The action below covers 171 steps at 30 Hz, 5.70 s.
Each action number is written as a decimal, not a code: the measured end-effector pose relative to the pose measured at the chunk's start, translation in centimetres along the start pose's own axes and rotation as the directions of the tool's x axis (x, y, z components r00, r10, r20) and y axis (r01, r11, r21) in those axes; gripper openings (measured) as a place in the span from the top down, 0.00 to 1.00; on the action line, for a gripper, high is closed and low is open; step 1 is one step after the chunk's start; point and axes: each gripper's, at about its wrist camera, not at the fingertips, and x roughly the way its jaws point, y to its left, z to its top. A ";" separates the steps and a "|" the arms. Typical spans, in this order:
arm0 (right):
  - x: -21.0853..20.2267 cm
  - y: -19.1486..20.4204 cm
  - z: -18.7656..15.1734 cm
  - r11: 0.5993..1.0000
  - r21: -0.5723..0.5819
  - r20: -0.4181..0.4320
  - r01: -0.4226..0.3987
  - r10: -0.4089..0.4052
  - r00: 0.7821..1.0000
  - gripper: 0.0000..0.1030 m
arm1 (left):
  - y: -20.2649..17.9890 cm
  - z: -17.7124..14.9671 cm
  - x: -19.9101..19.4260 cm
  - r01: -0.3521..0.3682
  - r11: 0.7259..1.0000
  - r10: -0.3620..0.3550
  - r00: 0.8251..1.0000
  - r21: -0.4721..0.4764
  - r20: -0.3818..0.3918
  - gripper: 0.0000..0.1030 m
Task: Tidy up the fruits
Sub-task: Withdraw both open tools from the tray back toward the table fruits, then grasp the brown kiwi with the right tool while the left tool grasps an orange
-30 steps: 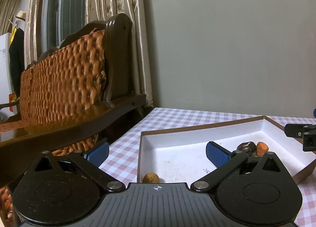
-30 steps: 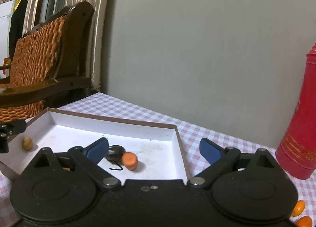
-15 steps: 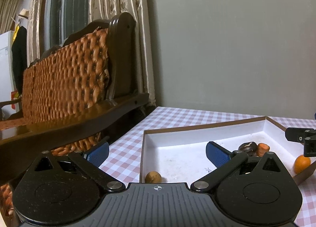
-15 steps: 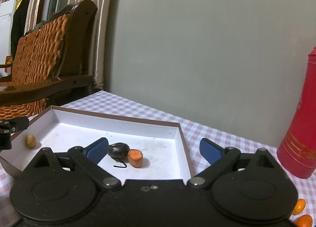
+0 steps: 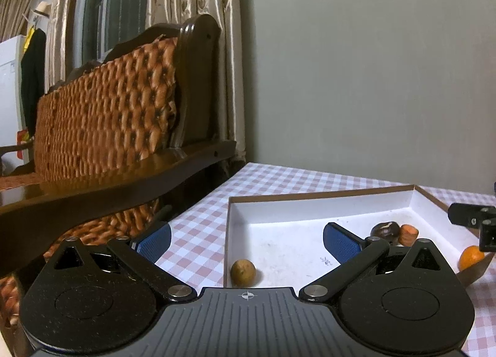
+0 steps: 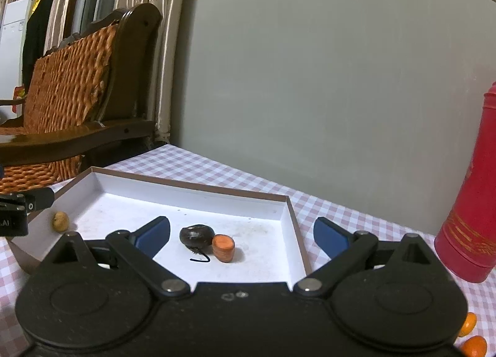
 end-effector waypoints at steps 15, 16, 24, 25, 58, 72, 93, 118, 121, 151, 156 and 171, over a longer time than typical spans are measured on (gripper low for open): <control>-5.7 -0.2 -0.6 0.999 0.037 0.050 0.019 -0.021 0.999 0.06 | -1.9 -0.3 -3.9 0.009 0.998 -0.011 1.000 0.063 0.026 0.00; -6.0 -0.3 -0.7 0.999 0.047 0.052 0.021 -0.024 0.998 0.06 | -2.1 -0.4 -4.1 0.011 0.998 -0.013 1.000 0.064 0.020 0.00; -9.6 -0.9 -1.8 0.997 0.063 0.095 0.047 -0.053 0.994 0.06 | -2.5 -1.5 -8.1 0.034 0.997 -0.037 0.998 0.069 0.041 0.00; -10.0 -0.9 -2.0 0.997 0.064 0.095 0.047 -0.053 0.994 0.06 | -2.5 -1.7 -8.7 0.040 0.997 -0.043 0.998 0.069 0.050 0.00; -22.3 -5.1 -9.7 0.967 0.079 -0.010 0.243 -0.243 0.970 0.06 | -8.3 -4.7 -18.9 0.283 0.951 -0.294 0.952 0.126 0.084 0.00; -23.6 -7.2 -10.9 0.950 0.093 -0.031 0.299 -0.297 0.954 0.06 | -11.5 -5.0 -19.6 0.353 0.924 -0.366 0.928 0.147 0.074 0.00; -26.3 -11.7 -13.4 0.926 0.130 -0.077 0.354 -0.347 0.935 0.06 | -17.8 -5.9 -20.0 0.441 0.875 -0.455 0.890 0.198 0.032 0.00; -22.9 -16.3 -13.4 0.912 0.176 -0.061 0.371 -0.366 0.929 0.09 | -24.3 -6.2 -17.7 0.487 0.844 -0.498 0.867 0.223 -0.009 0.00; -22.5 -16.8 -13.6 0.909 0.182 -0.065 0.374 -0.369 0.927 0.14 | -25.0 -6.3 -17.0 0.482 0.846 -0.492 0.870 0.227 -0.015 0.00; -14.2 -20.3 -13.8 0.902 0.252 -0.171 0.351 -0.316 0.933 0.17 | -30.7 -5.6 -6.3 0.508 0.832 -0.450 0.853 0.224 -0.264 0.04; -11.9 -19.4 -13.4 0.915 0.252 -0.184 0.316 -0.275 0.944 0.18 | -29.1 -5.1 -5.2 0.489 0.846 -0.435 0.863 0.211 -0.256 0.04; -8.3 -19.0 -13.0 0.919 0.292 -0.241 0.265 -0.197 0.950 0.54 | -29.3 -4.7 -3.4 0.593 0.795 -0.545 0.790 0.129 -0.281 0.18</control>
